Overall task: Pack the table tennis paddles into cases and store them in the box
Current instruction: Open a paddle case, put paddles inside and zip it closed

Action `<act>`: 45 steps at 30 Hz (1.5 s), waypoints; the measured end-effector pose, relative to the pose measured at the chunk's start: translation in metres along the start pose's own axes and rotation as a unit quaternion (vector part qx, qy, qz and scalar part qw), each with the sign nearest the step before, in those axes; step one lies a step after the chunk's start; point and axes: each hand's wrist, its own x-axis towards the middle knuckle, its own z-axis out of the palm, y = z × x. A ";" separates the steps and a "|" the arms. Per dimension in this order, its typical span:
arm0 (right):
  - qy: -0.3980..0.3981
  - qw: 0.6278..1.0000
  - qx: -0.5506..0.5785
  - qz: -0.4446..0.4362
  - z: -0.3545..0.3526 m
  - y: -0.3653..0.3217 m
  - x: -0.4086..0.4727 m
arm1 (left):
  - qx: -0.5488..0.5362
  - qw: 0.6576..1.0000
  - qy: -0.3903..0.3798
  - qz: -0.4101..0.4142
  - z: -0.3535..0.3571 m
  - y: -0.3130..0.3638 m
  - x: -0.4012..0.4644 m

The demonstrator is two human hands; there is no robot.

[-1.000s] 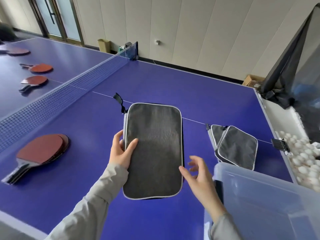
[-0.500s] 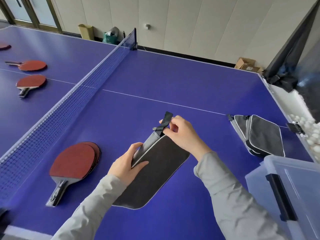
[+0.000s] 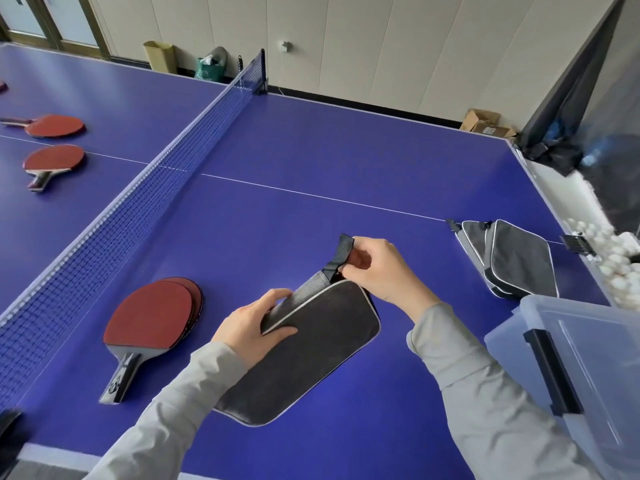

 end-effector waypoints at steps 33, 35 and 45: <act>0.143 0.989 0.003 0.035 0.028 0.074 -0.092 | -0.481 0.783 0.304 -0.250 -0.014 0.007 0.019; 0.161 0.986 0.006 0.044 0.036 0.075 -0.100 | -0.473 0.767 0.337 -0.274 -0.011 0.008 0.025; 0.203 0.979 0.006 0.030 0.097 0.055 -0.131 | -0.455 0.721 0.413 -0.320 0.023 0.021 0.039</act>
